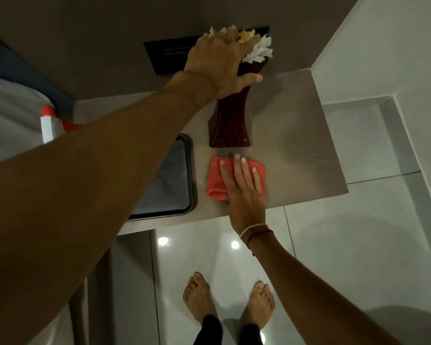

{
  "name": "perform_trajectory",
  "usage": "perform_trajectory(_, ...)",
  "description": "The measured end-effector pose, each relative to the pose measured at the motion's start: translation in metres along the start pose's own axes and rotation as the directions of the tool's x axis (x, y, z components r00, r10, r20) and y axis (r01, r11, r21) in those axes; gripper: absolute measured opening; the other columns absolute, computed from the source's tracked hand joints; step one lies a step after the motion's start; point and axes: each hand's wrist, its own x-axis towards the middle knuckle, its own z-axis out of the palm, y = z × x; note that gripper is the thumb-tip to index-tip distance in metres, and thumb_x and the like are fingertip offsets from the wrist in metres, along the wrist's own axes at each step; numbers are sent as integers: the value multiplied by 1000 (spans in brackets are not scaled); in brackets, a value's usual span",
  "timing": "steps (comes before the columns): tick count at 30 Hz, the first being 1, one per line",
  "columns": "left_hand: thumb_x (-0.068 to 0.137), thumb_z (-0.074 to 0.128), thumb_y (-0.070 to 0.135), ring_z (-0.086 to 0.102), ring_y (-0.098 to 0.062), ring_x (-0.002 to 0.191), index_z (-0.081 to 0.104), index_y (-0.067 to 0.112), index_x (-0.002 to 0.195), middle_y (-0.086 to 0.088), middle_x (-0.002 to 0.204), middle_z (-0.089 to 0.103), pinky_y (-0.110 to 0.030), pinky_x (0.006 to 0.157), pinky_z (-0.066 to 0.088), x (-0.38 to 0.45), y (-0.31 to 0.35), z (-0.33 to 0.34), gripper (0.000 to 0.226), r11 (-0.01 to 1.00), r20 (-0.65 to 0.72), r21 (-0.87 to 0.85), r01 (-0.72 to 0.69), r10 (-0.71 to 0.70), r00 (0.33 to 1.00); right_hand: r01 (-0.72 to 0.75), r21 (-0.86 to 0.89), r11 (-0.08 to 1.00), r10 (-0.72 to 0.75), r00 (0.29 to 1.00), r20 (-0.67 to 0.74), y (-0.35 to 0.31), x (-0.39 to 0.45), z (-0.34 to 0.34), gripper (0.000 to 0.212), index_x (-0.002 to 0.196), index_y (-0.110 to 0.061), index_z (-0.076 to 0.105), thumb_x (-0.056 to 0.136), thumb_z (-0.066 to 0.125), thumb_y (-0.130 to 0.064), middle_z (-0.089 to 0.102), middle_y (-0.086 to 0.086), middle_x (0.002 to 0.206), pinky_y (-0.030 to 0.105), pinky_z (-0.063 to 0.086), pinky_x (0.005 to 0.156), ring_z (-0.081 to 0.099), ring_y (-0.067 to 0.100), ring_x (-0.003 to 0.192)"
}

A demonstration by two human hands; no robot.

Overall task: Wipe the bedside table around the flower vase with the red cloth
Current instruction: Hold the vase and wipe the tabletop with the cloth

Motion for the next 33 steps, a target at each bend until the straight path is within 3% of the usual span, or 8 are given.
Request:
perform_trajectory(3,101,45,65,24,-40,158,16,25,166,-21,172,21,-56,130,24,-2,1,1,82,1000,3,9,-4,4,1000,-17,64,998,37,941,-337,-4,13,-20,74,157,-14,29,92,53,-38,26,20,164,56,24,123,22,37,153)
perform_trajectory(6,100,46,65,26,-40,158,18,25,166,-21,171,24,-56,129,25,-2,2,1,82,1000,-8,-11,-3,2,1000,-37,40,999,50,905,-423,-7,53,-41,84,159,-17,20,85,61,-30,23,20,165,56,20,124,19,37,154)
perform_trajectory(14,100,47,66,24,-40,158,18,26,166,-21,171,22,-57,129,24,-4,2,6,82,1000,-20,-19,-3,3,1000,61,-158,985,-54,997,49,-7,64,-25,79,159,-25,-8,102,46,-34,-11,14,169,54,-1,126,-10,34,156)
perform_trajectory(18,100,45,66,18,-38,160,16,28,166,-19,173,17,-56,132,16,-18,9,12,82,1000,-50,-23,16,-17,999,-6,172,985,-3,999,50,-10,27,-27,78,160,-21,15,95,59,-15,14,13,169,52,12,127,9,33,156)
perform_trajectory(22,100,41,68,12,-35,162,13,31,167,-18,175,11,-55,133,11,-45,21,27,81,1000,-119,-13,22,-24,993,-138,669,731,187,982,-2,-13,-8,-37,68,144,-19,47,83,58,10,56,10,141,43,53,102,56,30,126)
perform_trajectory(27,100,40,69,7,-34,164,9,31,167,-17,176,6,-55,133,8,-62,33,38,83,999,-145,-3,51,-50,988,-188,882,432,293,954,59,-7,-17,-53,49,121,-29,57,85,61,4,66,-16,106,7,50,78,65,-8,95)
perform_trajectory(30,95,38,77,5,-33,164,11,32,167,-16,176,5,-55,133,10,-71,34,33,89,997,-128,-58,47,-54,990,-327,932,156,360,897,255,-10,-8,-60,33,106,-30,70,79,74,-11,76,-14,93,21,57,80,72,2,88)
perform_trajectory(33,94,33,80,5,-31,164,13,32,166,-14,176,5,-53,133,12,-86,16,22,89,989,-198,-120,83,-105,975,-448,892,-54,346,830,438,-19,3,-59,34,108,-17,73,78,74,-1,77,2,93,36,60,77,74,23,88)
